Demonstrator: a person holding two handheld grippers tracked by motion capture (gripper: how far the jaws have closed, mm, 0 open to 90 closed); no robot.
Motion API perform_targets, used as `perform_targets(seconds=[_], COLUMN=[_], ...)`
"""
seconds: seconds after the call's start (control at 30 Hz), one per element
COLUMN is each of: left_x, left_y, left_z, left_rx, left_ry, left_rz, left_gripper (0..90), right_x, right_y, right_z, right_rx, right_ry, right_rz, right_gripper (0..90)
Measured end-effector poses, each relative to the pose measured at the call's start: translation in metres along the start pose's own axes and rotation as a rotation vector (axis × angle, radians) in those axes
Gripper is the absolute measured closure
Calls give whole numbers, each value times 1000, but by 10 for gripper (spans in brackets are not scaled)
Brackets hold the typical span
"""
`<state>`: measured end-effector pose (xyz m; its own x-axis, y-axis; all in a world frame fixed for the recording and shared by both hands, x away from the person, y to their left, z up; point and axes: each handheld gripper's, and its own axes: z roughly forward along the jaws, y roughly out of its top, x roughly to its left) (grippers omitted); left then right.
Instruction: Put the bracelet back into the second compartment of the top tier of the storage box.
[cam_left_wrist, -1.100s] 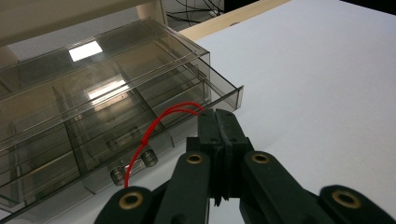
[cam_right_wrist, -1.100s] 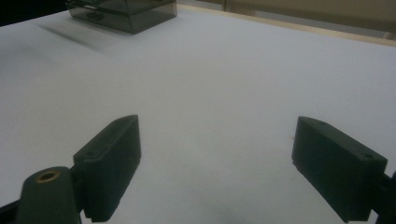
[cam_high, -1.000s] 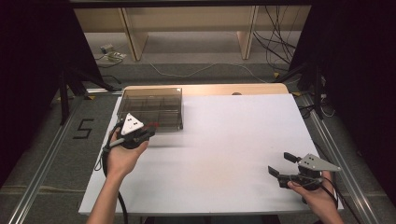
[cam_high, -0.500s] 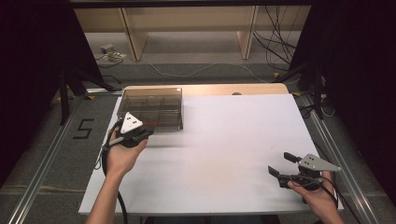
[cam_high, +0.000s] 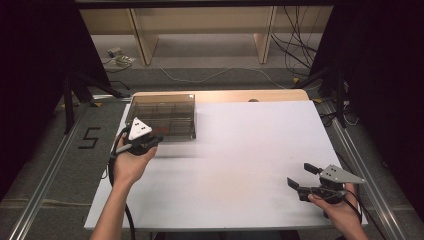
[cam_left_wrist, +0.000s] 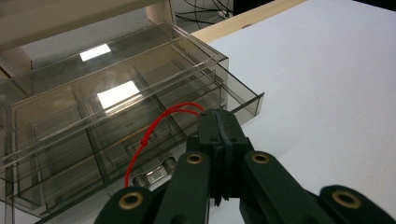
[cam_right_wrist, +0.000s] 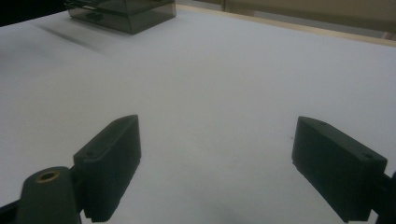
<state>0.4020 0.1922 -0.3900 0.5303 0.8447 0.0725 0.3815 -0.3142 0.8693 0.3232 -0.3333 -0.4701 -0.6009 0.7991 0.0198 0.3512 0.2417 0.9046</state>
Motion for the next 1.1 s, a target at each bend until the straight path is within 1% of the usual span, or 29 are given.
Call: perform_targets(seconds=[0.17,0.57,0.87,1.1], left_x=[2,13,20,25], left_y=[4,9,13,13], left_z=[3,12,24,33], left_rx=[10,66,113,142], left_ry=[1,7,0,4], left_rz=[5,8,11,4], left_gripper=[899,899,899,899], right_x=[-1,-1,-1,-1], right_y=[0,0,0,0], right_z=[0,1,1,0], right_rx=[-3,-6,-7,-9], right_ry=[-1,3,4,3], right_rz=[-8,-3,-1,0], right_gripper=[166,166,165,165])
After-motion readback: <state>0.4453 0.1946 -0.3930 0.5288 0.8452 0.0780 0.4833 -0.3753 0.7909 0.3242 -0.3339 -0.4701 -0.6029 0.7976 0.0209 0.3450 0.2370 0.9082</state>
